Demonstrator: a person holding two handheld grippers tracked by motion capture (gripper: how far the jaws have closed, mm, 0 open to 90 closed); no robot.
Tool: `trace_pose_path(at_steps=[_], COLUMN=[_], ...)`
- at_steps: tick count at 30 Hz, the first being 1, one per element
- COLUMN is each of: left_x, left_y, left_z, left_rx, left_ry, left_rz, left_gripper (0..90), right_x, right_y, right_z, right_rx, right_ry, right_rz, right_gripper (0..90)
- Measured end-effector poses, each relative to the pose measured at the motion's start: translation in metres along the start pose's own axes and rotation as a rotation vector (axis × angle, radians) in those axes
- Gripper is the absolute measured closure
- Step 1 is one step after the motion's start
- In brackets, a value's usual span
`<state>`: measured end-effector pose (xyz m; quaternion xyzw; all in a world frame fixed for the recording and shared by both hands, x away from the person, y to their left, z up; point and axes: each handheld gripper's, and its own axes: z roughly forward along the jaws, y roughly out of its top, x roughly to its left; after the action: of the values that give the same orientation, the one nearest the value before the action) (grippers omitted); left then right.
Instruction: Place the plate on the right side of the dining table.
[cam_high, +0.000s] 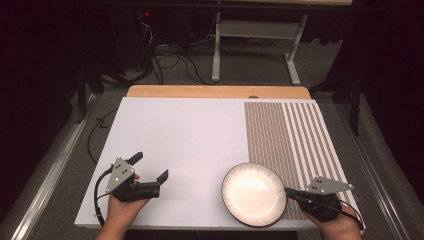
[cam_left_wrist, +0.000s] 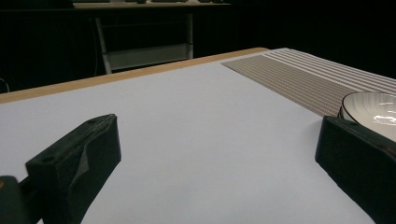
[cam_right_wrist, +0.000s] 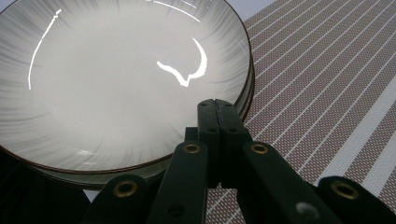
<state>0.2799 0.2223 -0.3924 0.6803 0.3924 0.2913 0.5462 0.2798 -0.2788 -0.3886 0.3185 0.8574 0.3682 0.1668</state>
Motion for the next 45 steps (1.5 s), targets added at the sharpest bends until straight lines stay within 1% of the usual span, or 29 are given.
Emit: trace_pose_path(at_steps=[5,8,12,13,22,24,25,26,29,36,37,39,42,43,44,45], left_x=[0.000,0.000,0.000,0.000,0.000,0.000,0.000,0.000,0.001,-0.001,-0.002,-0.005,-0.013,-0.017,-0.020,-0.025], left_y=[0.000,0.000,0.000,0.000,0.000,0.000,0.000,0.000,0.000,0.001,0.002,0.004,0.010,0.013,0.016,0.019], left_z=[0.000,0.000,0.000,0.000,0.001,0.001,0.001,0.001,0.000,0.000,0.000,0.000,0.001,0.003,0.006,0.008], left_rx=[0.000,0.000,-0.001,-0.001,0.002,0.002,0.002,0.002,0.001,-0.004,-0.006,-0.009,-0.008,0.000,0.015,0.031], left_ry=[0.000,-0.001,-0.001,-0.002,0.000,0.001,0.002,0.002,0.001,-0.007,-0.011,-0.024,-0.057,-0.080,-0.117,-0.140], left_rz=[0.000,0.000,-0.001,0.000,-0.002,-0.004,-0.003,-0.004,-0.004,-0.006,-0.005,-0.008,-0.017,-0.026,-0.033,-0.037], left_gripper=[0.9,0.9,0.9,0.9,0.9,0.9,0.9,0.9,0.9,0.9,0.9,0.9,0.9,1.0,1.0,1.0], right_x=[0.002,0.005,0.010,0.011,0.010,0.011,0.013,0.015,0.020,0.028,0.029,0.030,0.030,0.030,0.030,0.030], right_y=[0.001,0.002,0.005,0.005,0.004,0.005,0.005,0.005,0.009,0.013,0.013,0.013,0.014,0.014,0.014,0.014], right_z=[0.002,0.005,0.011,0.012,0.013,0.014,0.016,0.018,0.022,0.031,0.031,0.033,0.033,0.033,0.033,0.033], right_rx=[0.002,0.005,0.011,0.008,0.004,0.007,0.018,0.019,0.029,0.038,0.044,0.036,0.037,0.037,0.038,0.037], right_ry=[0.011,0.026,0.048,0.044,0.057,0.070,0.075,0.077,0.088,0.107,0.106,0.109,0.106,0.105,0.104,0.103], right_rz=[-0.002,-0.001,-0.014,-0.020,-0.015,-0.019,-0.019,-0.033,-0.047,-0.060,-0.066,-0.068,-0.066,-0.066,-0.066,-0.067], right_gripper=[90.0,90.0,90.0,90.0,90.0,90.0,90.0,90.0,90.0,90.0,90.0,90.0,90.0,90.0,90.0,90.0])
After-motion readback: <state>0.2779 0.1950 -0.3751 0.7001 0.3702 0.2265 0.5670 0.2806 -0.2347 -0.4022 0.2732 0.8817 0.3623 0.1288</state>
